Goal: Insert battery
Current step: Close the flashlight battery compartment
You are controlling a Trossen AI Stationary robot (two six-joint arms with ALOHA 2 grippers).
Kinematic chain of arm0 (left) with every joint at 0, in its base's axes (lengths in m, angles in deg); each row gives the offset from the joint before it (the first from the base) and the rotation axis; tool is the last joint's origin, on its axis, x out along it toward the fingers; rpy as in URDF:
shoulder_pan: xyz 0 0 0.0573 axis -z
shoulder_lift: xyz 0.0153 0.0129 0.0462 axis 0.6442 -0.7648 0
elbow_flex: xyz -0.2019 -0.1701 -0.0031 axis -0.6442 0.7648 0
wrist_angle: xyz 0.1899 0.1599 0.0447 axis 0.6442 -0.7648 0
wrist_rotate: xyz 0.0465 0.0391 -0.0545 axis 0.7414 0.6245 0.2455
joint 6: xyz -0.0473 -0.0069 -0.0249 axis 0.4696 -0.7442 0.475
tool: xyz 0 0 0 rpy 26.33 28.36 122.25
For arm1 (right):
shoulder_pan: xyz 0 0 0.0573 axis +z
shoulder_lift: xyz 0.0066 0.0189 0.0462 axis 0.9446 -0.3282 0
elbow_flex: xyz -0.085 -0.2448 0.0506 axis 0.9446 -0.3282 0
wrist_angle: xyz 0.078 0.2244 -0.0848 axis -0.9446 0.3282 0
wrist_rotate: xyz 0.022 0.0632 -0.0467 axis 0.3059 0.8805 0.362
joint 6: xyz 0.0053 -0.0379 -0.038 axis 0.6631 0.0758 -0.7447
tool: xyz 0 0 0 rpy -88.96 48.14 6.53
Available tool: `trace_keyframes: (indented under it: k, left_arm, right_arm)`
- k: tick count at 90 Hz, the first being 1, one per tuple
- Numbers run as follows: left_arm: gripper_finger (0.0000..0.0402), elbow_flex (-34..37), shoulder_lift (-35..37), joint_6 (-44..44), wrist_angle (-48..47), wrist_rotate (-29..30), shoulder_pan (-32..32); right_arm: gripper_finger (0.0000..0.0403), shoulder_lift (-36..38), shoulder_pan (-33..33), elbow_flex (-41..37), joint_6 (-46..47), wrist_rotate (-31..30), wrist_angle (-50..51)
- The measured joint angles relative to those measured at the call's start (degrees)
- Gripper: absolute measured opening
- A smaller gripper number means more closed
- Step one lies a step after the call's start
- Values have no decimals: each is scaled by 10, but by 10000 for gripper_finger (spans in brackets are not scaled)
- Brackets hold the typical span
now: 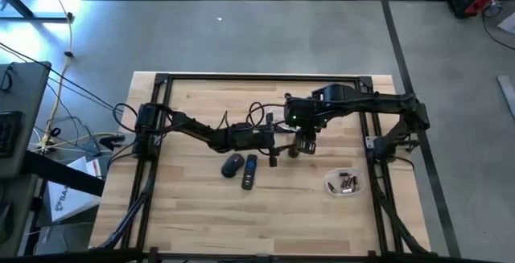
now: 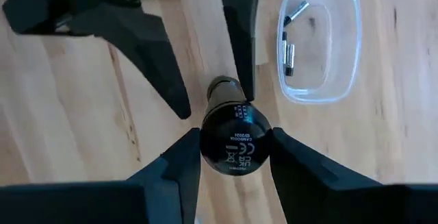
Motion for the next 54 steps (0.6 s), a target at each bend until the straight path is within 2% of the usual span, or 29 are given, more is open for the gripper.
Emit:
trace_keyframes:
  k: [36,54]
  left_arm:
    - [182,0,-9,70,18,0,-4]
    - [182,-14,-30,105,16,-19,-12]
  right_arm:
    - [128,0,0,-1,14,-5,-5]
    - [128,0,0,-1,5,-7,-9]
